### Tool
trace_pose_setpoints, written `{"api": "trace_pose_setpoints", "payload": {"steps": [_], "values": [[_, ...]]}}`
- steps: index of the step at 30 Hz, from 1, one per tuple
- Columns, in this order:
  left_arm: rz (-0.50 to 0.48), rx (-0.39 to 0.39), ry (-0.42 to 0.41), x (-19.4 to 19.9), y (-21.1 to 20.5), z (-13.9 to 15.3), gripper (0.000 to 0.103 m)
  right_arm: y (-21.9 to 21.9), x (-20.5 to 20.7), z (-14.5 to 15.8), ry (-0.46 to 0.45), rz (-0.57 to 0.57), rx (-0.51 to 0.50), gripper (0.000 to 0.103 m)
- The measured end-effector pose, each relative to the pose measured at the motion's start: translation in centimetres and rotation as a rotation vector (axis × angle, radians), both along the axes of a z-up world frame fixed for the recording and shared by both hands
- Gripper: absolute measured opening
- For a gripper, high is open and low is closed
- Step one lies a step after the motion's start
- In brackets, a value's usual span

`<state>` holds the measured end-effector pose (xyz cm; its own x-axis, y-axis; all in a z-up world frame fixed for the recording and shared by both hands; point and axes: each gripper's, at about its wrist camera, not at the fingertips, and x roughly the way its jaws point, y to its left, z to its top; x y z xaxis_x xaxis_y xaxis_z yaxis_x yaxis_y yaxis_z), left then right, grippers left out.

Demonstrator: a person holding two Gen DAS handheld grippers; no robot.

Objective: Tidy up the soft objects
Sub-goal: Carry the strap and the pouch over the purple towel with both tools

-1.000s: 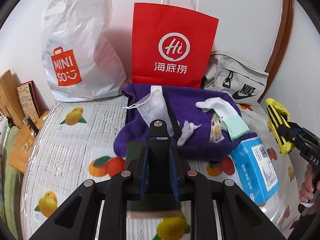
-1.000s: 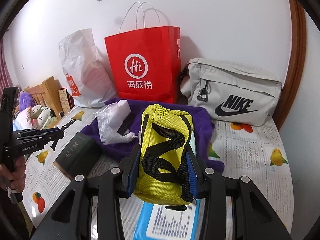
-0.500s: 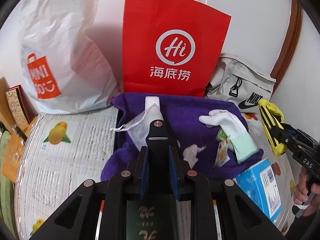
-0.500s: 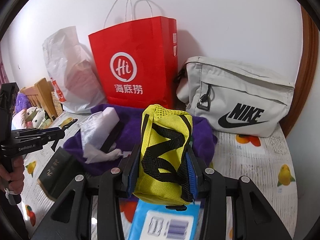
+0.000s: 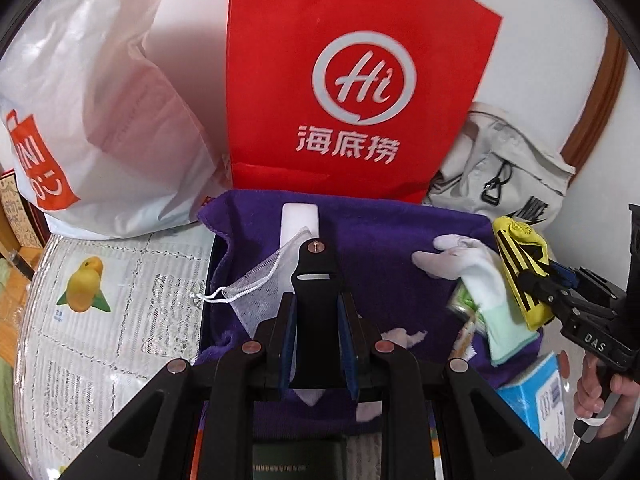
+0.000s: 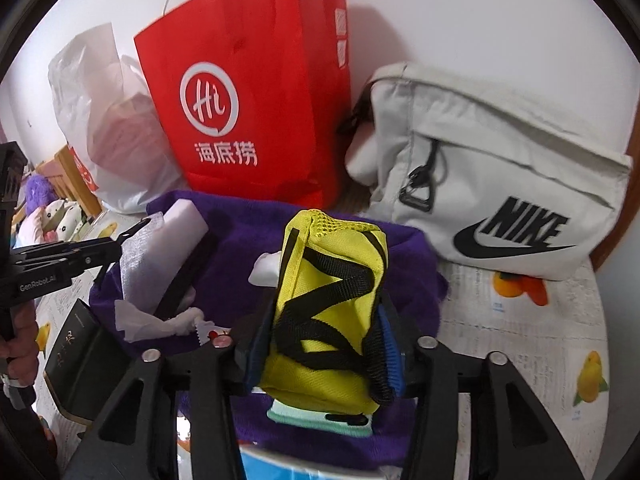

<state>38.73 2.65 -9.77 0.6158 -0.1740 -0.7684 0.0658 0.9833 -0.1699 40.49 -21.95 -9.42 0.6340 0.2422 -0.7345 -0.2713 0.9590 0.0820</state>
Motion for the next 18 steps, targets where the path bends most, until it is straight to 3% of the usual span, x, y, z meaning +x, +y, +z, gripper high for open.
{"api": "trace_pose_setpoints", "payload": {"steps": [4,11,14,18], "values": [[0.005,-0.006,0.023,0.9,0.0,-0.8,0.020,0.5,1.1,-1.1,0.029,0.022,-0.006,0.058],[-0.017,-0.052,0.059,1.5,0.2,-1.4,0.023,0.8,1.3,-1.6,0.048,0.053,-0.007,0.080],[-0.012,-0.044,0.055,1.4,0.2,-1.2,0.035,1.0,0.8,-1.1,0.024,0.060,-0.016,0.084],[-0.004,-0.036,0.051,0.9,0.3,-0.6,0.042,0.8,0.3,-0.2,-0.007,0.046,-0.008,0.091]]}}
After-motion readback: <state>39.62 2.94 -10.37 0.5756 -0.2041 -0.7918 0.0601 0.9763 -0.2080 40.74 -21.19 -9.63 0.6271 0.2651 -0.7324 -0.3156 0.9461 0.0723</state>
